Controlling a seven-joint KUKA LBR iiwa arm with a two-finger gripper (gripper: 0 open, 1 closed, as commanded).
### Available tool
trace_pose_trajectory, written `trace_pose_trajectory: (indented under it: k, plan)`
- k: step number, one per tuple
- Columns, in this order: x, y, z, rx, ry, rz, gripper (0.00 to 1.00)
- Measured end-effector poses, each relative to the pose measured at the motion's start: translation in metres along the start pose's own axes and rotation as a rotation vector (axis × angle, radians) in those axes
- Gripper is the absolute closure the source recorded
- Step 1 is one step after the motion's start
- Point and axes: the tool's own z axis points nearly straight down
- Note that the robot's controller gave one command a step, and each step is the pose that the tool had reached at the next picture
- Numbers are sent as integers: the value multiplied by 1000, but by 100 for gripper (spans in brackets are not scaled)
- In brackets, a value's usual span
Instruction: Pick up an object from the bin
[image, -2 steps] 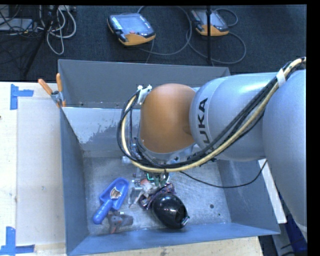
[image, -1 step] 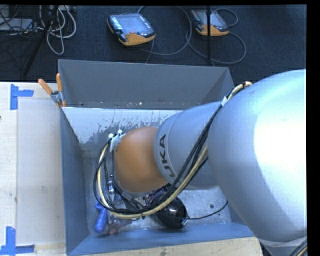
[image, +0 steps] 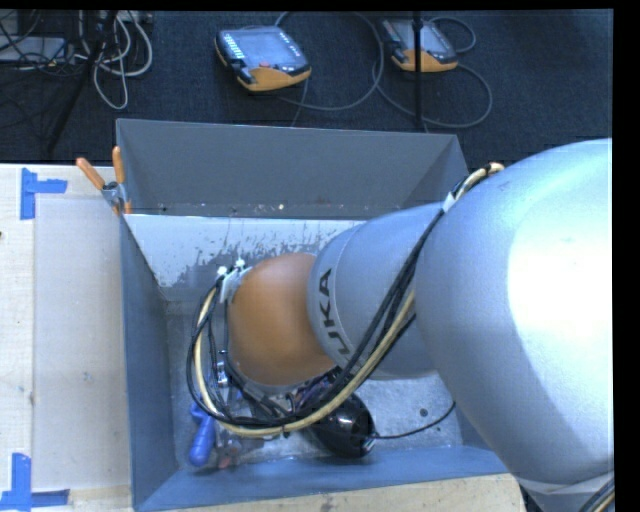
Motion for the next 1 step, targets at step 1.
trace_pose_trajectory:
  k: [1]
  plan:
    - [-2, 8, -157, -1, 16, -9, 100]
